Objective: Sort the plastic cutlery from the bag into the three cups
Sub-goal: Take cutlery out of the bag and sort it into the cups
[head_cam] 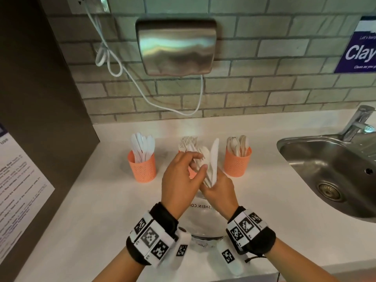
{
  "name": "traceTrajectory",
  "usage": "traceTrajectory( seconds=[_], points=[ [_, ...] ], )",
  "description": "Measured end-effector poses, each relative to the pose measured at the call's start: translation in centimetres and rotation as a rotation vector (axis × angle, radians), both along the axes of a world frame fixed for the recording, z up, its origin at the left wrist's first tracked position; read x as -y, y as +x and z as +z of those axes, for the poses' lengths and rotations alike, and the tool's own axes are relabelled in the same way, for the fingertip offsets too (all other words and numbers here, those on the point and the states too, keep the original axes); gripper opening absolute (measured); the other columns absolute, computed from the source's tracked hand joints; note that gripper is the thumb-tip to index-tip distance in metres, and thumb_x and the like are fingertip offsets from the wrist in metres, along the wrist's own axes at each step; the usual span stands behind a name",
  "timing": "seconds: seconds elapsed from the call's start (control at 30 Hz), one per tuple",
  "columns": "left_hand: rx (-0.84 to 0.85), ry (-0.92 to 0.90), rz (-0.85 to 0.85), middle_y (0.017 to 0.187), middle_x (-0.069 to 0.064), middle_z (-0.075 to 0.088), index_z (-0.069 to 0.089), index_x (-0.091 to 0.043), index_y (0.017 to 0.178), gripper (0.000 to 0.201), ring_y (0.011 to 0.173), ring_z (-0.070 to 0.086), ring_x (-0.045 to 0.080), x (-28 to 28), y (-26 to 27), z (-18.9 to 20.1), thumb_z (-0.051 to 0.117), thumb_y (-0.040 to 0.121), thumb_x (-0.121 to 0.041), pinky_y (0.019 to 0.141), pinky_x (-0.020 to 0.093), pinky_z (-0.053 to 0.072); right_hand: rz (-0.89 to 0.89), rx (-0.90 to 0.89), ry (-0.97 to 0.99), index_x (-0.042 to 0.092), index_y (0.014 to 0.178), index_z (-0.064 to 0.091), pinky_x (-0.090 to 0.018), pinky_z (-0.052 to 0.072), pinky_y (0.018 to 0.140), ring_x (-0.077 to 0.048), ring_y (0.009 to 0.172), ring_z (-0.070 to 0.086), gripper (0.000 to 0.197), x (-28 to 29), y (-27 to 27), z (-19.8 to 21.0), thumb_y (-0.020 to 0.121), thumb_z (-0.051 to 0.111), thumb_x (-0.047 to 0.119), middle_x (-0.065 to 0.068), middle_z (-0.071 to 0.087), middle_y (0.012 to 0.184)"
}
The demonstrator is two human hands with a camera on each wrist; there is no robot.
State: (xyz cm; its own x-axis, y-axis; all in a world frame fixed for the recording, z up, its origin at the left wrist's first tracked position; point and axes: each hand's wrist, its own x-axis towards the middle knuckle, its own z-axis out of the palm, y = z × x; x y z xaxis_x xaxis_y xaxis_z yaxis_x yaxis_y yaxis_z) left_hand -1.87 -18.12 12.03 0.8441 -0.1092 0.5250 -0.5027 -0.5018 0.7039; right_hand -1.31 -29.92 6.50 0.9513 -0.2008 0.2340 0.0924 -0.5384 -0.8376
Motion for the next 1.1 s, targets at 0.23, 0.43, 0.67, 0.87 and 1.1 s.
traceTrajectory(
  seconds=[0.23,0.43,0.67,0.87,1.1],
  points=[
    [-0.042,0.149,0.082,0.089,-0.001,0.046,0.066,-0.012,0.103,0.032,0.088,0.053,0.019,1.5,1.0,0.8,0.069,0.080,-0.034,0.076,0.032,0.047,0.062,-0.057,-0.112,0.013,0.101,0.054,-0.042,0.053,0.066,-0.026,0.075,0.065,0.034,-0.3,-0.7,-0.8,0.070,0.064,0.026,-0.007,0.070,0.084],
    [-0.100,-0.227,-0.046,0.070,-0.007,0.052,0.044,-0.026,0.068,0.027,0.063,0.052,0.009,1.3,2.0,2.2,0.064,0.085,-0.019,0.062,0.019,0.043,0.093,-0.100,-0.032,0.017,0.087,0.052,-0.025,0.041,0.053,-0.014,0.058,0.055,0.026,0.7,-0.8,-0.9,0.068,0.071,0.019,0.005,0.060,0.068],
    [-0.088,-0.802,-0.085,0.048,-0.007,0.057,0.043,-0.020,0.083,0.016,0.045,0.056,0.007,-2.5,2.9,6.5,0.041,0.099,-0.020,0.047,0.019,0.047,0.242,-0.274,0.471,0.006,0.074,0.054,-0.020,0.036,0.036,-0.009,0.034,0.044,0.015,2.0,-1.5,-0.8,0.077,0.066,-0.002,-0.004,0.052,0.050],
    [-0.424,-0.608,-0.005,0.045,-0.011,0.035,0.059,-0.015,0.076,0.014,0.036,0.027,0.002,-2.4,3.2,3.0,0.058,0.089,-0.018,0.034,0.014,0.023,0.398,-0.494,0.915,0.011,0.069,0.053,-0.015,0.032,0.035,-0.009,0.030,0.035,0.011,2.7,-1.6,0.4,0.071,0.064,0.013,0.001,0.042,0.040],
    [-0.535,-0.484,-0.115,0.057,-0.009,0.055,0.064,-0.008,0.081,0.011,0.034,0.044,-0.005,0.4,2.0,0.0,0.066,0.084,-0.018,0.037,0.005,0.030,0.484,-0.487,1.019,0.012,0.079,0.046,-0.017,0.036,0.036,-0.008,0.034,0.040,0.015,2.4,-1.6,0.9,0.086,0.057,0.018,0.002,0.048,0.045]
  ],
)
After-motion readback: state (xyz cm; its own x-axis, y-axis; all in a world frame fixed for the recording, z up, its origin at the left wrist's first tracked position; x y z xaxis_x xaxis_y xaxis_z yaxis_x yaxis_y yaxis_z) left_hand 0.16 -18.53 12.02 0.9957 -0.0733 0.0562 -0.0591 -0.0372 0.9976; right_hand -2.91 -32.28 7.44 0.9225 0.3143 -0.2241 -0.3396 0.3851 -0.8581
